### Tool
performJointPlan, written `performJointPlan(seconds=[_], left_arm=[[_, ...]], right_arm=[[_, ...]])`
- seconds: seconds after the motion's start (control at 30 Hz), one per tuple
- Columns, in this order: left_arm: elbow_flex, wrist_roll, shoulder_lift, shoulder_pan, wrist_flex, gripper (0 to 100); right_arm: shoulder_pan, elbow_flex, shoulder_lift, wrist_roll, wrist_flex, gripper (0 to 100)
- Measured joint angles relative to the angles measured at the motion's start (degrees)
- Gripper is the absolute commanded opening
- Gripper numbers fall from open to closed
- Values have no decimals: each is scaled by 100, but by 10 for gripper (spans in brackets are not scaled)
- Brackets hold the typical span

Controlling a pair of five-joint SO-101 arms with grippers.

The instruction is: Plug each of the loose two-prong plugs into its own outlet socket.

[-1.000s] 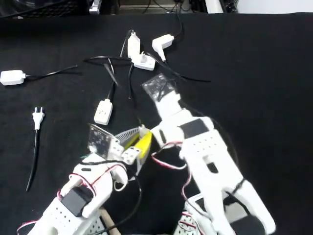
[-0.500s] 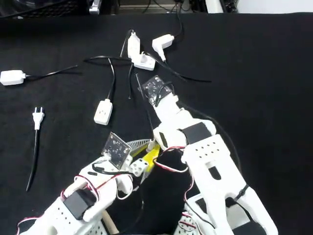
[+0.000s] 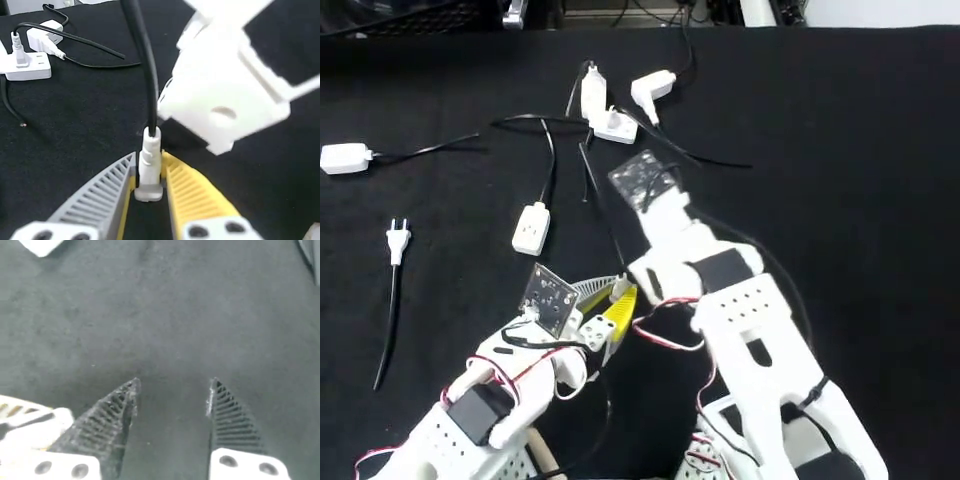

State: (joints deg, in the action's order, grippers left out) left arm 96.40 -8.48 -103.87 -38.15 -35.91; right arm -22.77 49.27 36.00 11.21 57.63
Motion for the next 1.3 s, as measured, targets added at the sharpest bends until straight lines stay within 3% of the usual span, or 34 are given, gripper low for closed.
performJointPlan(seconds=[0.77, 1.03, 1.3], left_arm=[[0, 0, -9, 9, -9, 30], [0, 0, -9, 132, 9, 30], [0, -53, -9, 369, 404, 30]], right_arm=[[-668, -686, 1134, -18, 765, 217], [-967, -967, 1143, 413, 1213, 93], [-1108, -1108, 1143, 475, 1538, 90]])
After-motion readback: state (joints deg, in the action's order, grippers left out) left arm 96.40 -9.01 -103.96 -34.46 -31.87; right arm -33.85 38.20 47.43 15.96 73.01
